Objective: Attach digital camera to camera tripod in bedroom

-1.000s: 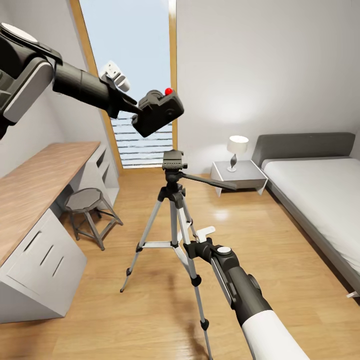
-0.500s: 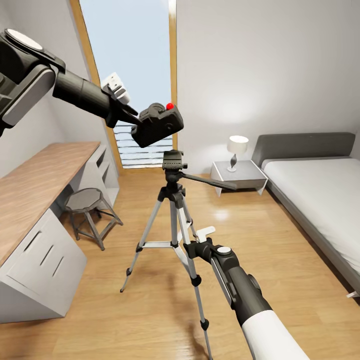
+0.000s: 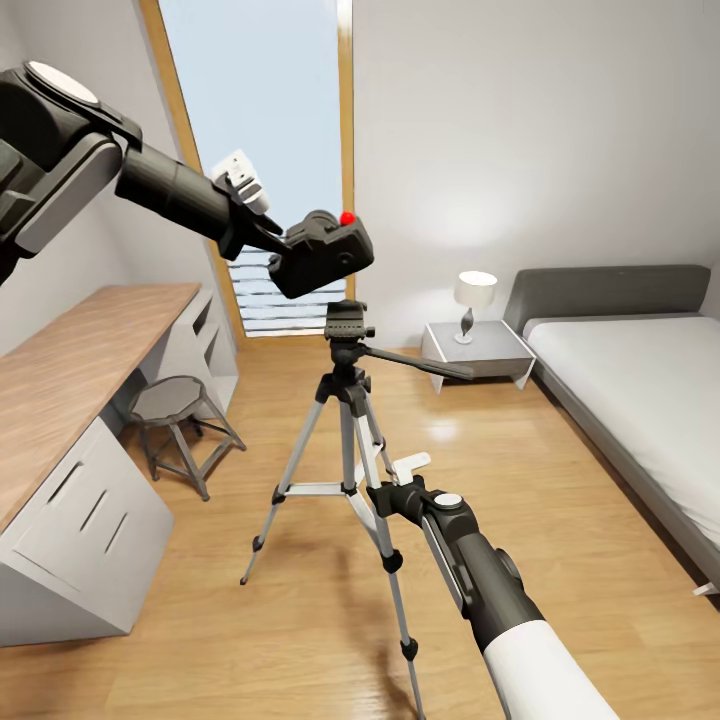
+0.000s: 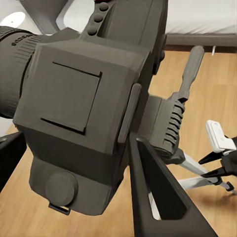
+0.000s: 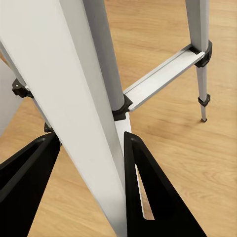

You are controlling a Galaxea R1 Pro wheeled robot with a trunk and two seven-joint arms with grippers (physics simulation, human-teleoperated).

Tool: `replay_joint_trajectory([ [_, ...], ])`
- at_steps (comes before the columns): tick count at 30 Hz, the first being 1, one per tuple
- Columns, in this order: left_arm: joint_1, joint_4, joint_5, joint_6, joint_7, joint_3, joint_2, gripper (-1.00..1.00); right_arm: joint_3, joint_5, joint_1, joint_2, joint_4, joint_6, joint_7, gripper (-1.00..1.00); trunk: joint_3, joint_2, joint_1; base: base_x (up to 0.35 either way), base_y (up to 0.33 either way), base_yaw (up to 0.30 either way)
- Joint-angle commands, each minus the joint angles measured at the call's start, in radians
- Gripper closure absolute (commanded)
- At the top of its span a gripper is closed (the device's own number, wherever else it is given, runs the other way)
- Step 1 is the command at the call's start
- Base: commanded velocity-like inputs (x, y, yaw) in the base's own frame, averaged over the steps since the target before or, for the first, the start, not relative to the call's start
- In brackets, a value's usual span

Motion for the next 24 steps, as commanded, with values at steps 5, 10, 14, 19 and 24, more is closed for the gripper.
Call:
replay_joint_trajectory([
  [5, -0.002, 0.0, 0.005, 0.005, 0.001, -0.003, -0.002, 1.0, -0.002, 0.023, -0.001, 0.0, 0.015, 0.003, 0.007, 1.0, -0.002, -0.002, 0.001, 0.0, 0.0, 0.0],
  [10, -0.002, -0.001, 0.004, 0.005, 0.002, -0.003, -0.005, 1.0, -0.002, 0.024, -0.001, -0.001, 0.015, 0.003, 0.007, 1.0, -0.002, -0.002, 0.001, 0.0, 0.0, 0.0],
  [14, -0.002, -0.001, 0.004, 0.006, 0.003, -0.004, -0.009, 1.0, -0.002, 0.023, -0.001, -0.001, 0.015, 0.003, 0.007, 1.0, -0.002, -0.002, 0.001, 0.0, 0.0, 0.0],
  [19, -0.002, -0.002, 0.005, 0.006, 0.003, -0.008, -0.01, 1.0, -0.002, 0.023, -0.001, -0.001, 0.015, 0.003, 0.007, 1.0, -0.002, -0.002, 0.001, 0.0, 0.0, 0.0],
  [24, -0.002, -0.002, 0.005, 0.007, 0.003, -0.022, -0.011, 1.0, -0.002, 0.024, -0.001, -0.001, 0.015, 0.003, 0.007, 1.0, -0.002, -0.002, 0.001, 0.0, 0.0, 0.0],
])
